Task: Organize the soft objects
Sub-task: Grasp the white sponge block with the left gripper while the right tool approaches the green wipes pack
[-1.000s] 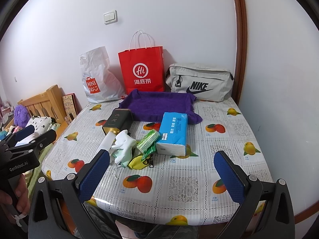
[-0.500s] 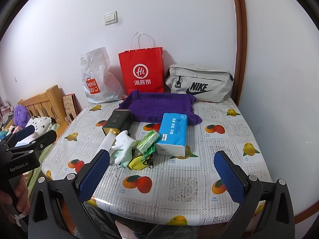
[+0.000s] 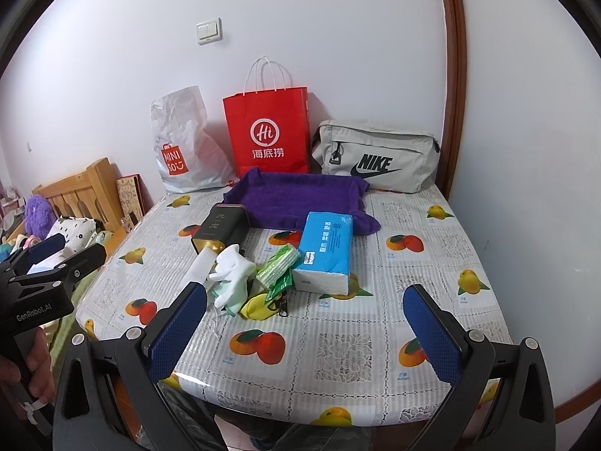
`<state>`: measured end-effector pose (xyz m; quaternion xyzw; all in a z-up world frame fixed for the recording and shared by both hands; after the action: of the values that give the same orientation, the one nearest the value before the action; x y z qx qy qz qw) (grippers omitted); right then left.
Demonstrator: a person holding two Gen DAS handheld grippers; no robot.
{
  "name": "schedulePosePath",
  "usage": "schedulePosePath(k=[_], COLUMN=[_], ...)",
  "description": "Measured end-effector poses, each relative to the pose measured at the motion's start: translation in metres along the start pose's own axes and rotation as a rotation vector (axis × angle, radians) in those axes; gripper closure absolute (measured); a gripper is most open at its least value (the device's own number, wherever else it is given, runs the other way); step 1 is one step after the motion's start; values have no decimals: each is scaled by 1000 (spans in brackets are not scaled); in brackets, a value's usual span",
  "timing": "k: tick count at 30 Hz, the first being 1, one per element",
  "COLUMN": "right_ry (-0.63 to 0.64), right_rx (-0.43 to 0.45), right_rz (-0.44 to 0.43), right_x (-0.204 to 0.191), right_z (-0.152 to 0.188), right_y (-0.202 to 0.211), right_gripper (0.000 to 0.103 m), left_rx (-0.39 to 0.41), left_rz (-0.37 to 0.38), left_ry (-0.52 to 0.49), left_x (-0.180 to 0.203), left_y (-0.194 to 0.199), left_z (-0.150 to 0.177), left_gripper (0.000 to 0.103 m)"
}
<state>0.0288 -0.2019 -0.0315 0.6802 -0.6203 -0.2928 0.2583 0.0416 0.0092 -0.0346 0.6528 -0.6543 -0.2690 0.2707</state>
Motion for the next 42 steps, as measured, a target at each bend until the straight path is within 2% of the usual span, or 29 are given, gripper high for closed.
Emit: schedulePosePath(k=[5,9,13,18,23,28,35,39,41,42], right_ry=[2,-11,-30,-32,-25,-31,-26,-37,-42,-44], right_rx=[1,-20,-49,-82,-112,-144,-192,-222,-229,-234], right_rz=[8,11,-2,-15,-22,-34,-30,-19,-18,-18], right_x=[-1,4,9,12,12,14,17,21,23,24], right_z=[2,3,7,13,19,25,32,36,37,37], right_y=[-7,-21,-39,-65,-92,-115,-143,-156,-160,-162], right_gripper=[0,0,0,0,0,0,0,0,0,0], left_rx=[-27,-50,-106,-191,-237,-242,-242,-273,-282,-285], left_rz=[14,-50,-65,-24,15,93,167,180,193,214], left_ry=[-14,-16,-13,-1,24,7,-3,4,11,15], left_x=[1,-8,-12,-12,-16,-9,-3,-4,-6,-7], left_y=[-18,-40,-68,-103,-136,-161,-191,-211,-220,-224], left_z=[3,6,14,26,35,32,16,15,16,17], left_gripper=[0,0,0,0,0,0,0,0,5,11])
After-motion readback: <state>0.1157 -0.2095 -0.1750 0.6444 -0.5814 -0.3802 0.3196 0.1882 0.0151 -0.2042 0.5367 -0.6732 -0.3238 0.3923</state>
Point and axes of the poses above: each gripper's, at about its wrist camera, not at the fingertips, and y roughly against the way its jaws point, x to its right, z to its underside, the point moved 7 cm from there along -y, roughly the way its jaws point, and after that the axes turned 10 degrees about -x, right-handed, at the moved point
